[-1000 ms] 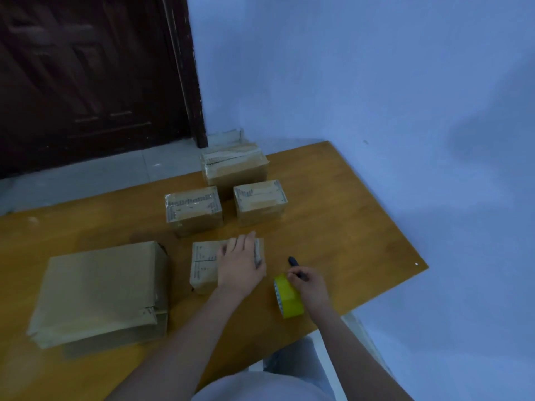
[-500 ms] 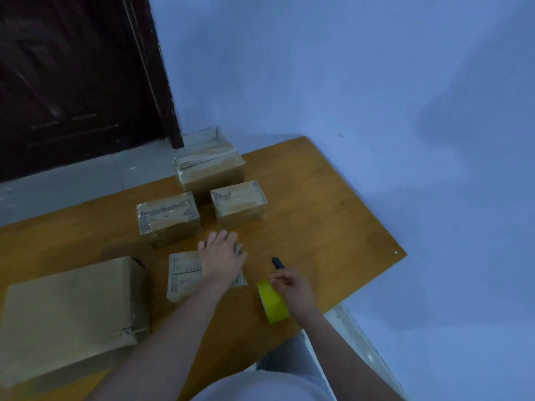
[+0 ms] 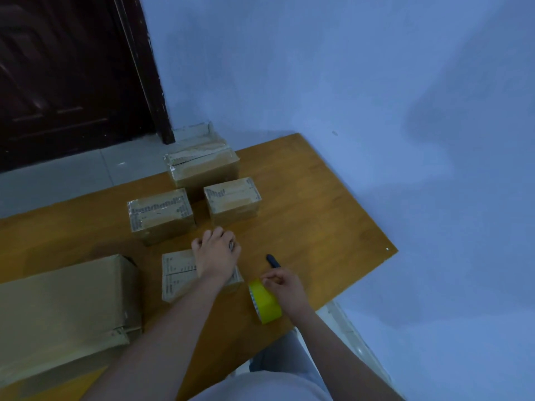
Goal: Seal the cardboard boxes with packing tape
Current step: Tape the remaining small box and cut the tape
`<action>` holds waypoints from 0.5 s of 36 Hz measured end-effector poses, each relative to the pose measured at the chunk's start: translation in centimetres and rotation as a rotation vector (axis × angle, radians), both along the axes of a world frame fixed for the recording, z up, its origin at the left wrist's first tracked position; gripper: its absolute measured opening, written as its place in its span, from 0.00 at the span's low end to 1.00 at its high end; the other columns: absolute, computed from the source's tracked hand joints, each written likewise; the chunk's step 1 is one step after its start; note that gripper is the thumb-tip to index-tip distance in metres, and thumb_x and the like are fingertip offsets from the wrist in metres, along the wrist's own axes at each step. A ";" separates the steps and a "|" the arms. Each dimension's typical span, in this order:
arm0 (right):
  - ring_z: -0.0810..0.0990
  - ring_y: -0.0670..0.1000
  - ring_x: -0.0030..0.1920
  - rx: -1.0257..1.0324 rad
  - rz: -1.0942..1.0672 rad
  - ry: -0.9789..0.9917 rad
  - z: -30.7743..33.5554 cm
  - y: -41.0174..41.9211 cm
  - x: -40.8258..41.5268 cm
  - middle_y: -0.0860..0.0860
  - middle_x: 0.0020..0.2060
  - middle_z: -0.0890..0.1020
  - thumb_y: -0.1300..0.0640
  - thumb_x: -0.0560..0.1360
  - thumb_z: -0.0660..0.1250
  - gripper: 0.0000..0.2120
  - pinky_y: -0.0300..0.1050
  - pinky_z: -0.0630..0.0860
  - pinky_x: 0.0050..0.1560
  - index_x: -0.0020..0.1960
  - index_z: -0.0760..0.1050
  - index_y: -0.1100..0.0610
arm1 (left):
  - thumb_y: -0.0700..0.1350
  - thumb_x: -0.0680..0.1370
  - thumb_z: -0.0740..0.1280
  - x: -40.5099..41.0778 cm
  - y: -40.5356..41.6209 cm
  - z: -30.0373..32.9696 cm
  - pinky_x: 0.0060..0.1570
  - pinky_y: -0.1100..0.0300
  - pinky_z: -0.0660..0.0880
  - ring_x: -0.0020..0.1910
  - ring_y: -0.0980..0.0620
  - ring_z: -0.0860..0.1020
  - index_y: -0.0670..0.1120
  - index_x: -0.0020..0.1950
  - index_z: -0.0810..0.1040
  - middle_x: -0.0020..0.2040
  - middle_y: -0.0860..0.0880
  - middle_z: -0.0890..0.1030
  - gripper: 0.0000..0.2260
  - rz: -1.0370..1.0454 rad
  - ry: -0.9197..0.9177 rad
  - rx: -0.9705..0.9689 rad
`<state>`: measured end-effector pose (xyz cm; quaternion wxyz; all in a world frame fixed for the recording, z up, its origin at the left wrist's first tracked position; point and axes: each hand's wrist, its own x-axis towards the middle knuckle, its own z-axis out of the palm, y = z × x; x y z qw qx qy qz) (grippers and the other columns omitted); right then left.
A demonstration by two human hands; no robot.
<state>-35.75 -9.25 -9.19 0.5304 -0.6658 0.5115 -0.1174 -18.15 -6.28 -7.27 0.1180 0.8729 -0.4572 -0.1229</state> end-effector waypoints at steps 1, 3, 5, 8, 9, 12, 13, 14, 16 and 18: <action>0.76 0.44 0.49 -0.001 0.001 0.001 0.0 0.1 0.0 0.51 0.50 0.79 0.58 0.76 0.67 0.04 0.32 0.70 0.46 0.46 0.79 0.51 | 0.54 0.80 0.58 0.1 0.0 0.0 0.58 0.52 0.59 0.57 0.51 0.67 0.53 0.51 0.76 0.50 0.53 0.70 0.09 -0.010 0.007 -0.002; 0.76 0.43 0.48 -0.002 0.000 0.000 0.1 0.2 0.1 0.51 0.50 0.79 0.58 0.76 0.67 0.03 0.30 0.69 0.45 0.46 0.79 0.51 | 0.57 0.81 0.58 0.2 0.0 0.0 0.59 0.52 0.60 0.57 0.51 0.67 0.54 0.50 0.77 0.49 0.54 0.69 0.11 -0.026 0.018 -0.012; 0.76 0.43 0.47 -0.001 0.001 0.000 0.2 0.3 0.3 0.51 0.49 0.79 0.58 0.76 0.67 0.03 0.32 0.69 0.45 0.45 0.79 0.51 | 0.58 0.80 0.58 0.2 0.1 0.1 0.59 0.52 0.60 0.56 0.52 0.67 0.54 0.49 0.78 0.48 0.54 0.69 0.12 -0.044 0.027 -0.027; 0.76 0.43 0.46 0.002 0.008 -0.002 0.4 0.4 0.6 0.50 0.47 0.79 0.58 0.76 0.67 0.05 0.34 0.70 0.47 0.44 0.78 0.50 | 0.60 0.80 0.56 0.3 0.2 0.2 0.60 0.51 0.61 0.57 0.51 0.67 0.54 0.50 0.78 0.50 0.54 0.69 0.14 -0.079 0.022 -0.003; 0.76 0.42 0.46 0.000 0.012 0.003 0.5 0.5 0.7 0.49 0.47 0.79 0.58 0.76 0.67 0.05 0.34 0.70 0.46 0.43 0.78 0.49 | 0.60 0.80 0.55 0.3 0.2 0.2 0.60 0.50 0.61 0.57 0.51 0.66 0.55 0.51 0.78 0.51 0.53 0.69 0.15 -0.092 0.010 0.013; 0.75 0.41 0.44 0.005 0.016 0.023 0.7 0.5 0.8 0.47 0.46 0.79 0.57 0.76 0.66 0.04 0.32 0.69 0.43 0.44 0.78 0.51 | 0.57 0.82 0.54 0.0 0.3 0.4 0.60 0.49 0.61 0.59 0.49 0.65 0.56 0.54 0.77 0.54 0.53 0.68 0.14 -0.110 -0.032 0.065; 0.75 0.40 0.43 0.004 0.019 0.026 0.9 0.4 0.8 0.46 0.44 0.78 0.57 0.76 0.66 0.04 0.31 0.68 0.42 0.44 0.78 0.51 | 0.57 0.82 0.53 -0.1 0.3 0.5 0.61 0.48 0.61 0.59 0.49 0.65 0.56 0.54 0.77 0.55 0.52 0.68 0.14 -0.116 -0.045 0.078; 0.75 0.40 0.43 0.002 0.021 0.028 1.0 0.4 0.9 0.44 0.43 0.78 0.57 0.76 0.66 0.04 0.31 0.68 0.42 0.44 0.78 0.51 | 0.56 0.82 0.53 -0.2 0.3 0.6 0.61 0.47 0.61 0.60 0.49 0.64 0.55 0.55 0.77 0.56 0.52 0.67 0.14 -0.122 -0.058 0.088; 0.74 0.40 0.42 0.004 0.018 0.027 1.3 0.4 0.9 0.42 0.41 0.77 0.58 0.77 0.66 0.04 0.32 0.68 0.42 0.44 0.78 0.51 | 0.57 0.82 0.53 -0.2 0.1 0.6 0.63 0.44 0.60 0.60 0.49 0.64 0.55 0.54 0.78 0.56 0.52 0.67 0.14 -0.126 -0.067 0.091; 0.74 0.40 0.42 0.002 0.012 0.034 1.4 0.4 0.9 0.43 0.41 0.77 0.58 0.76 0.66 0.04 0.35 0.69 0.44 0.45 0.78 0.52 | 0.58 0.81 0.54 0.0 0.2 0.4 0.65 0.42 0.58 0.60 0.49 0.64 0.55 0.52 0.79 0.56 0.53 0.68 0.15 -0.119 -0.043 0.059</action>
